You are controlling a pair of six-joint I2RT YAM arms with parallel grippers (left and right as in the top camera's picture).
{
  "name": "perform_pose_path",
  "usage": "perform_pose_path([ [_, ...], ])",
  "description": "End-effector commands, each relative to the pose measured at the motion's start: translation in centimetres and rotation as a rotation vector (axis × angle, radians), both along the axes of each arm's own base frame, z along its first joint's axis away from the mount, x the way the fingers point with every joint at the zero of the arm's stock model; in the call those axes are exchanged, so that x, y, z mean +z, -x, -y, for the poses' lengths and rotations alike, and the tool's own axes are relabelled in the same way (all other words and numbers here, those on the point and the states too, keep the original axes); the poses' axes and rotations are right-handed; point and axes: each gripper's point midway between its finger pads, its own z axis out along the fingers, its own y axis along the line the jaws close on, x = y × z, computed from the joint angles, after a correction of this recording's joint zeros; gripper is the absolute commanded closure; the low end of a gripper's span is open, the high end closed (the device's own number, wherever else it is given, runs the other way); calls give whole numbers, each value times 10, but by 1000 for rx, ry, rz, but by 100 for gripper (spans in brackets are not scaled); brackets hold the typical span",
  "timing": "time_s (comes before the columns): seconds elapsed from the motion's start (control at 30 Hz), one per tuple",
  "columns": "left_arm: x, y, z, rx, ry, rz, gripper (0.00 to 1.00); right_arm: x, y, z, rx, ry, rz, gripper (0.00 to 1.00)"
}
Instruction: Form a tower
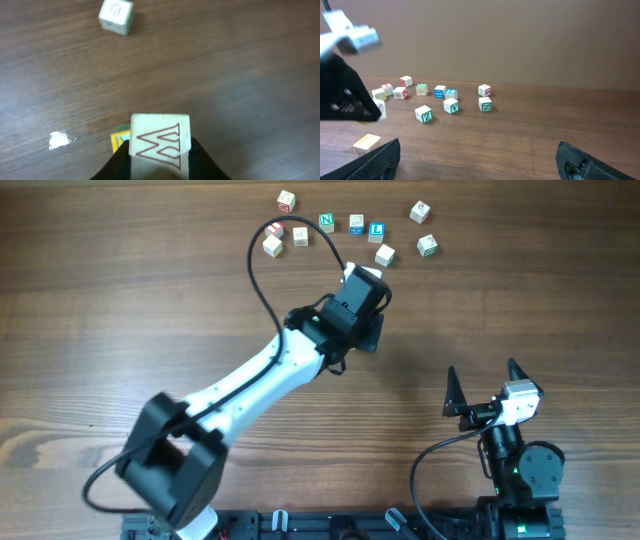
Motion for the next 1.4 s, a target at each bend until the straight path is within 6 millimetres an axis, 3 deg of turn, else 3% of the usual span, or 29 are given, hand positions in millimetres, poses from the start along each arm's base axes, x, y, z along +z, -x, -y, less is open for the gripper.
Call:
perform_pose_path([
  [0.0, -12, -17, -18, 174, -50, 45, 83, 2, 0, 3, -13, 10, 10, 0],
  [0.2, -14, -13, -25, 238, -62, 35, 84, 2, 0, 3, -13, 10, 10, 0],
  [0.27, -13, -8, -28, 282, -107, 70, 89, 2, 0, 3, -13, 10, 10, 0],
  [0.37, -6, 5, -13, 253, -153, 138, 89, 2, 0, 3, -13, 10, 10, 0],
  [0.47, -3, 13, -16, 246, -191, 143, 89, 2, 0, 3, -13, 10, 10, 0],
  [0.57, 26, 17, -44, 285, -223, 165, 89, 2, 0, 3, -13, 10, 10, 0],
  [0.67, 70, 27, -58, 292, -168, 204, 89, 2, 0, 3, -13, 10, 10, 0],
  [0.7, 97, 33, -60, 270, -110, 233, 89, 2, 0, 3, -13, 11, 10, 0],
  [0.77, 118, 38, -45, 176, -11, 256, 88, 2, 0, 3, -13, 10, 10, 0],
  [0.83, 107, 40, -30, 108, 51, 255, 85, 2, 0, 3, -13, 10, 10, 0],
  [0.97, 55, 37, -18, 95, 131, 289, 81, 2, 0, 3, -13, 10, 10, 0],
  [1.13, 4, 27, -21, 113, 113, 279, 79, 2, 0, 3, -13, 10, 10, 0],
  [1.2, -8, 23, -16, 113, 109, 277, 78, 2, 0, 3, -13, 11, 10, 0],
  [1.37, -13, 13, -22, 137, 110, 281, 76, 2, 0, 3, -13, 10, 10, 0],
])
